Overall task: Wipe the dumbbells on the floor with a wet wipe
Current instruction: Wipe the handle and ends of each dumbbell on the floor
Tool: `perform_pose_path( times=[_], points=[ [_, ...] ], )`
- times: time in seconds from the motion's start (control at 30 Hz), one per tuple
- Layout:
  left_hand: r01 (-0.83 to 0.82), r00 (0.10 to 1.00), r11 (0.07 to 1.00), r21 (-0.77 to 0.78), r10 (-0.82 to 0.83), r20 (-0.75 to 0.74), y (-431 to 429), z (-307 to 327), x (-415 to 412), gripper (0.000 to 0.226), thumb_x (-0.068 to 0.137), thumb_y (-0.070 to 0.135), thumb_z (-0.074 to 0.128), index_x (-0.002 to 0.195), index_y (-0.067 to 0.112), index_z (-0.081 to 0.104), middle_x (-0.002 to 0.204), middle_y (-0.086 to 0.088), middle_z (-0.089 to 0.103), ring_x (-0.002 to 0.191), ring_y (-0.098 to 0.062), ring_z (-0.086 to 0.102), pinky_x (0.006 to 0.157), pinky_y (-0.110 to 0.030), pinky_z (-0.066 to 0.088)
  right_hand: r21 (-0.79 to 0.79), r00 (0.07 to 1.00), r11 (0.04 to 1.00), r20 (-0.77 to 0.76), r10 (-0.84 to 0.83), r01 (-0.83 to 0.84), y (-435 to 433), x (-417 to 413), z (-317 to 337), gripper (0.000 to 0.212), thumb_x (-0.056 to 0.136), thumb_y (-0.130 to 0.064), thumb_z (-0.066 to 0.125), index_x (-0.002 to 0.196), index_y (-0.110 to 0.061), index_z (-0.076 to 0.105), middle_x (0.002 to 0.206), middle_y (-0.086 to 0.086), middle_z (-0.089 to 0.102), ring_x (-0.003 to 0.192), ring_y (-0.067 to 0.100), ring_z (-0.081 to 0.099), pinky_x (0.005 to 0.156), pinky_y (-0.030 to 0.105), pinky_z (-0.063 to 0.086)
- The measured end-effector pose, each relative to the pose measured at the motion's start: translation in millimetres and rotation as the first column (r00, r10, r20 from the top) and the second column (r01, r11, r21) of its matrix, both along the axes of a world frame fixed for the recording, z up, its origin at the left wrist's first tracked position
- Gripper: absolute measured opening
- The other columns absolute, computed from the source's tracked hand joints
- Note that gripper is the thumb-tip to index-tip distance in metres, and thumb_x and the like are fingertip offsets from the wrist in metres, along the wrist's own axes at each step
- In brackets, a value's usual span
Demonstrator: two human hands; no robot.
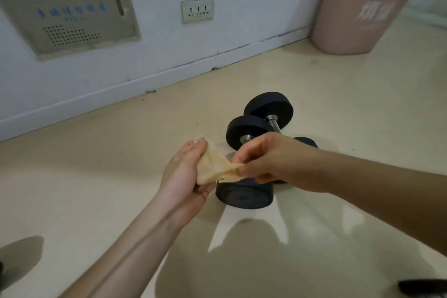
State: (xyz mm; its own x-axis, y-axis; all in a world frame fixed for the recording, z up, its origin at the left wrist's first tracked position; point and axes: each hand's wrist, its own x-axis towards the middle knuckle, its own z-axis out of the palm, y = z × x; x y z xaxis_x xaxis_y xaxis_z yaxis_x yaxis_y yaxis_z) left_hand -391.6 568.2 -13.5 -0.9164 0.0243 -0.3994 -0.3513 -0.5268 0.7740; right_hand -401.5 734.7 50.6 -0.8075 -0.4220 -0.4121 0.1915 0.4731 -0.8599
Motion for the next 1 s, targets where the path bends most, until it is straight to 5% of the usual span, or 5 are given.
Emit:
perform_pose_path(
  times=[0.2, 0.4, 0.73, 0.9, 1.0],
  points=[
    [-0.044, 0.999, 0.991, -0.123, 0.042, -0.021, 16, -26, -21, 0.016, 0.099, 0.029, 0.049, 0.088, 0.017, 0.049, 0.051, 0.004, 0.047, 0.036, -0.009, 0.029, 0.036, -0.02, 0.021, -0.384, 0.825, 0.772, 0.475, -0.305, 0.506, -18, -13, -22, 0.026, 0.094, -0.01, 0.039, 0.084, -0.007, 0.063, 0.087, 0.01, 0.067, 0.086, 0.025, 0.066, 0.068, 0.038, 0.055],
    [-0.014, 1.0, 0.997, 0.08, 0.013, 0.008, 30, -45, -23, 0.008, 0.095, 0.018, 0.054, 0.091, 0.012, 0.056, 0.065, 0.001, 0.057, 0.053, -0.008, 0.05, 0.051, -0.02, 0.044, -0.523, 0.575, 0.24, 0.721, -0.388, 0.818, -5, 6, -72, 0.032, 0.094, -0.028, 0.041, 0.097, -0.008, 0.066, 0.095, 0.01, 0.066, 0.072, 0.017, 0.06, 0.051, 0.022, 0.047],
    [0.233, 0.972, 0.965, 0.12, -0.235, 0.007, 33, -68, -15, 0.014, 0.096, 0.014, 0.051, 0.082, 0.012, 0.055, 0.063, -0.003, 0.051, 0.053, -0.012, 0.046, 0.047, -0.019, 0.045, -0.342, 0.566, 0.451, 0.512, -0.646, 0.824, 8, 49, -122, 0.01, 0.079, -0.015, 0.069, 0.086, -0.011, 0.074, 0.076, 0.004, 0.064, 0.062, 0.01, 0.056, 0.055, 0.022, 0.043],
    [0.291, 0.935, 0.914, -0.283, -0.334, -0.117, 20, -86, -11, 0.019, 0.093, 0.0, 0.051, 0.094, 0.016, 0.061, 0.07, -0.011, 0.048, 0.065, -0.018, 0.05, 0.061, -0.023, 0.046, -0.61, 0.702, 0.372, 0.491, -0.515, 0.7, 15, 58, -114, 0.021, 0.086, -0.023, 0.057, 0.095, -0.017, 0.075, 0.108, 0.003, 0.069, 0.095, 0.014, 0.063, 0.087, 0.035, 0.044],
    [0.26, 0.836, 0.682, -0.684, -0.513, -0.194, 21, -83, 1, 0.036, 0.081, -0.005, 0.063, 0.09, 0.029, 0.069, 0.083, -0.009, 0.062, 0.078, -0.013, 0.057, 0.073, -0.023, 0.046, -0.636, 0.738, 0.399, 0.451, -0.502, 0.66, 3, 53, -120, 0.029, 0.087, -0.025, 0.06, 0.111, -0.01, 0.068, 0.126, 0.007, 0.063, 0.112, 0.02, 0.059, 0.102, 0.04, 0.038]
  ],
)
